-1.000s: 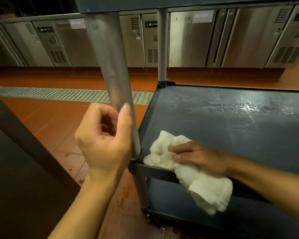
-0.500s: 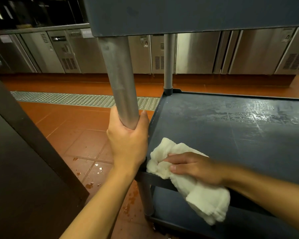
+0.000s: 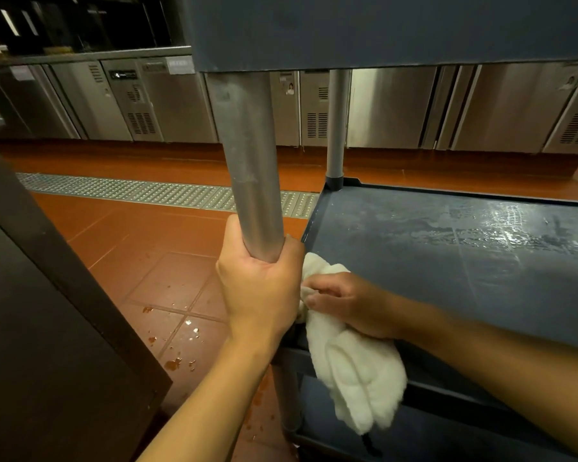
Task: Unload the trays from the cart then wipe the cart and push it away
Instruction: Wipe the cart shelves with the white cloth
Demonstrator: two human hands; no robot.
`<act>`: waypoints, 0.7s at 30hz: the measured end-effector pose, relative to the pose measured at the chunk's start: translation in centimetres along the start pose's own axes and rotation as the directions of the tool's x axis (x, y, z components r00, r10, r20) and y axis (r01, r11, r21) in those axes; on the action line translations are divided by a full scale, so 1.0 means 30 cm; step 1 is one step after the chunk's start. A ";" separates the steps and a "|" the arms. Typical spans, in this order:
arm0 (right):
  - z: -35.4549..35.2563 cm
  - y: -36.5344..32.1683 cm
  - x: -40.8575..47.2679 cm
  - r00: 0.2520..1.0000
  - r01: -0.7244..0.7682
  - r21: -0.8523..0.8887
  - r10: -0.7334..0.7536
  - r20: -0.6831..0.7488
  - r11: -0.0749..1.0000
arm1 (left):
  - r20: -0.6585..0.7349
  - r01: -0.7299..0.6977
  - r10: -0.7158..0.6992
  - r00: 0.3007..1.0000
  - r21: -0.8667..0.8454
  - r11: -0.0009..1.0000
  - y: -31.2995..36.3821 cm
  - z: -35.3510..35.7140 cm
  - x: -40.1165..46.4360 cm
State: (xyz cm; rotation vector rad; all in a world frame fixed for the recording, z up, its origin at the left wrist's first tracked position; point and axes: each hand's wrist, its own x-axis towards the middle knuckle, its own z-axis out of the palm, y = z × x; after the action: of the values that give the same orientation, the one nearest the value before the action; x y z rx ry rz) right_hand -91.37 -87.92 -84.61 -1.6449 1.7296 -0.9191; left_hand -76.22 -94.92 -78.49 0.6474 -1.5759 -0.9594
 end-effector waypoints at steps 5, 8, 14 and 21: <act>-0.056 0.046 0.072 1.000 0.023 -0.141 -0.022 0.013 0.990 | 0.009 -0.026 0.026 1.000 -0.010 1.000 0.005 -0.006 0.010; -0.109 0.080 0.143 0.996 0.016 -0.166 -0.030 -0.081 0.986 | 0.019 -0.037 0.037 0.999 -0.019 0.999 0.004 -0.010 0.019; -0.258 0.223 0.302 0.935 -0.146 -0.194 0.071 -0.347 0.970 | 0.060 0.003 0.001 0.998 -0.066 0.998 0.005 -0.006 0.010; -0.398 0.365 0.481 0.838 -0.297 -0.202 0.153 -0.523 0.933 | 0.054 0.021 -0.018 0.998 -0.051 0.998 -0.005 0.001 -0.002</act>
State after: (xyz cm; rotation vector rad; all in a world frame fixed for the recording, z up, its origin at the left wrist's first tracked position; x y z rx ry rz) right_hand -108.54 -101.15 -85.49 -1.3869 2.4490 -1.0938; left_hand -76.25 -94.95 -78.65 0.6063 -1.5887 -1.0359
